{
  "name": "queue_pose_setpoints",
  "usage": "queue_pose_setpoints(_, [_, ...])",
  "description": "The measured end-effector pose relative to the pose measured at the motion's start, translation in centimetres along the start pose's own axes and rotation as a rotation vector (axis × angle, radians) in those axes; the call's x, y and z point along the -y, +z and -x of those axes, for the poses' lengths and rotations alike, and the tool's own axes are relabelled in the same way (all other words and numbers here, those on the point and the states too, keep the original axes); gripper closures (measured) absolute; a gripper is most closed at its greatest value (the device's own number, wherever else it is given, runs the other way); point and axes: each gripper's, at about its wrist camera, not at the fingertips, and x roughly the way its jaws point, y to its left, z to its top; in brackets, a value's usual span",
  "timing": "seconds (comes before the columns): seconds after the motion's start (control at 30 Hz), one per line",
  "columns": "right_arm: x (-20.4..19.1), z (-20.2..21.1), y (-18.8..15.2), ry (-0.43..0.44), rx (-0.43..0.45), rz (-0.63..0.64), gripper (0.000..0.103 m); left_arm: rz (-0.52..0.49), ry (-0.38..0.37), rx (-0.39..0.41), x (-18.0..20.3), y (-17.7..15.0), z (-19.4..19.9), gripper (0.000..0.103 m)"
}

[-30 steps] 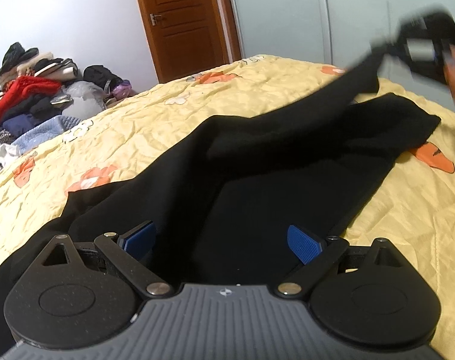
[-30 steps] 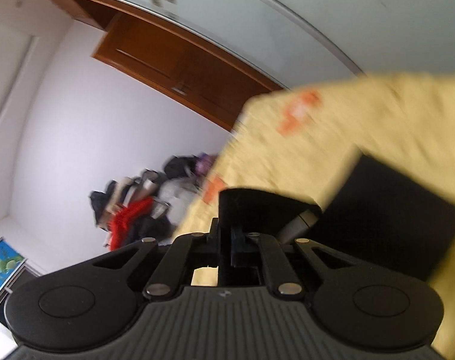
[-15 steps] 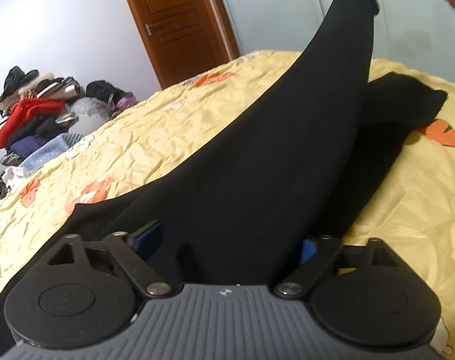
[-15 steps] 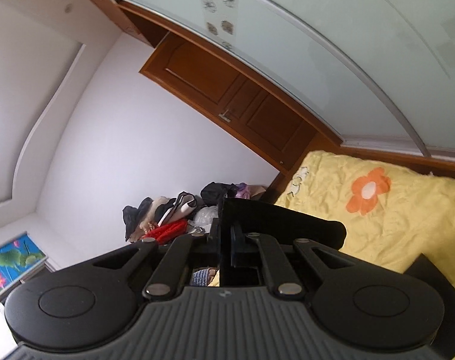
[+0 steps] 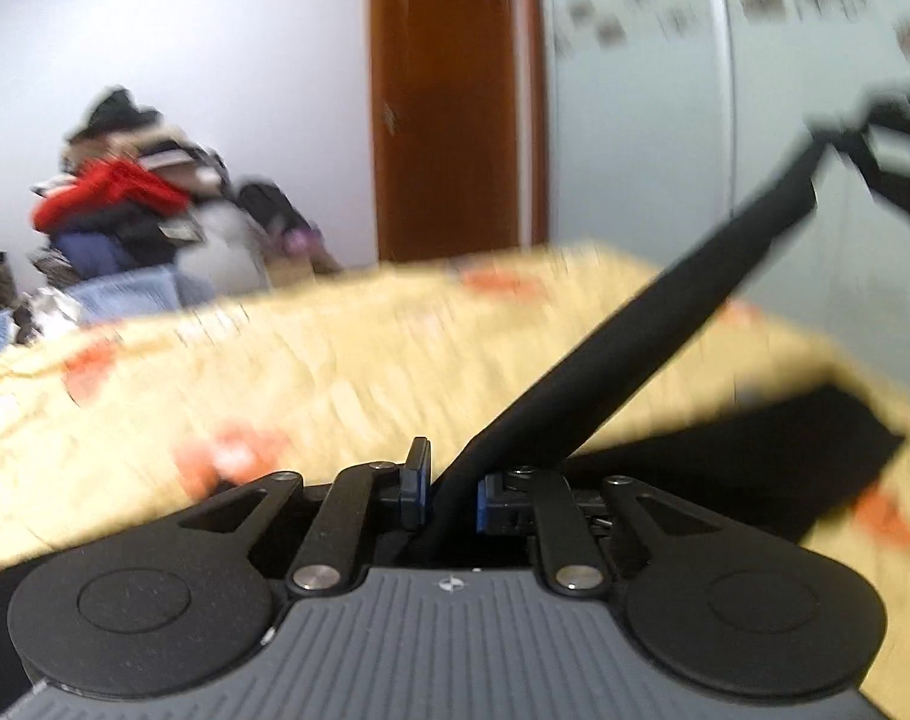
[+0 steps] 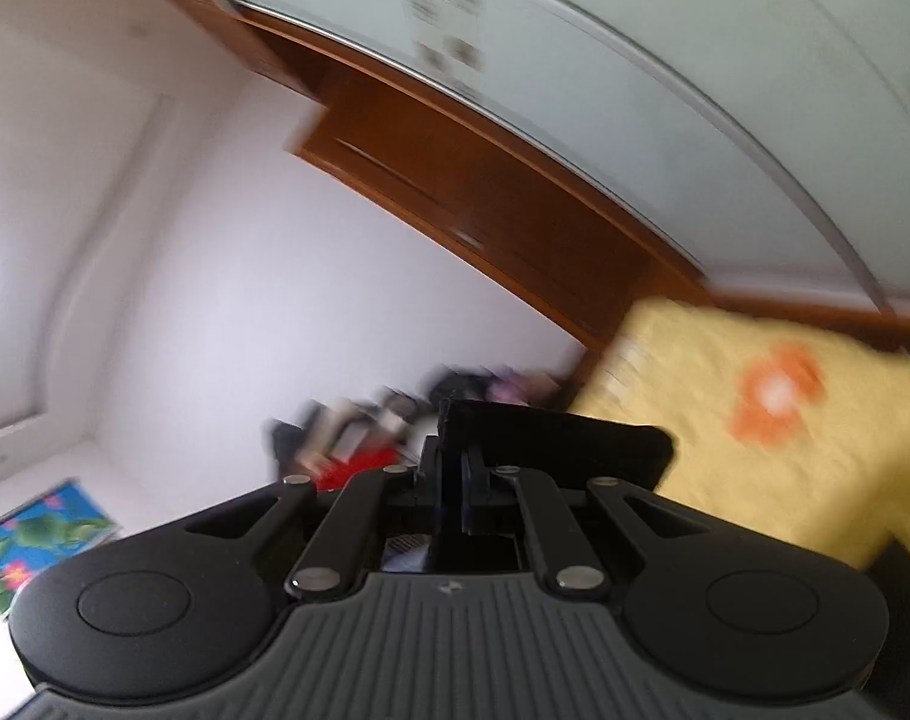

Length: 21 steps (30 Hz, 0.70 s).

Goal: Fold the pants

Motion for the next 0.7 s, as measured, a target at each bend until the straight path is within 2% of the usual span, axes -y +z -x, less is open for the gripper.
queue_pose_setpoints(0.03, [-0.2,0.9,-0.1,-0.002,0.014,0.022,0.097,0.010,-0.025,-0.002,-0.2,0.4,0.4,0.087])
queue_pose_setpoints(0.1, [1.2,2.7,-0.7,-0.056,0.010,0.019,0.097,0.002,-0.097,-0.065,0.0,0.0,0.1,0.087])
queue_pose_setpoints(0.2, [6.6,4.9,-2.6,-0.255,-0.052,-0.032,0.097,-0.035,-0.182,-0.237,1.8,-3.2,-2.2,0.086])
queue_pose_setpoints(0.27, [10.9,6.2,-4.1,-0.351,-0.090,-0.168,0.097,-0.056,-0.201,-0.326,3.1,-5.4,-3.3,0.087])
queue_pose_setpoints(0.37, [13.7,7.8,-5.8,-0.406,-0.105,-0.228,0.097,-0.119,-0.179,-0.286,4.2,-5.7,-2.5,0.088])
queue_pose_setpoints(0.47, [13.1,8.7,-5.8,-0.388,-0.097,-0.212,0.097,-0.082,-0.198,-0.275,3.5,-4.8,-2.1,0.087])
queue_pose_setpoints(0.57, [11.5,9.9,-5.5,-0.371,-0.085,-0.141,0.097,-0.057,-0.204,-0.285,2.5,-4.8,-2.1,0.087])
queue_pose_setpoints(0.7, [11.8,11.0,-6.0,-0.451,-0.121,-0.111,0.097,-0.068,-0.204,-0.321,2.9,-5.5,-2.3,0.087])
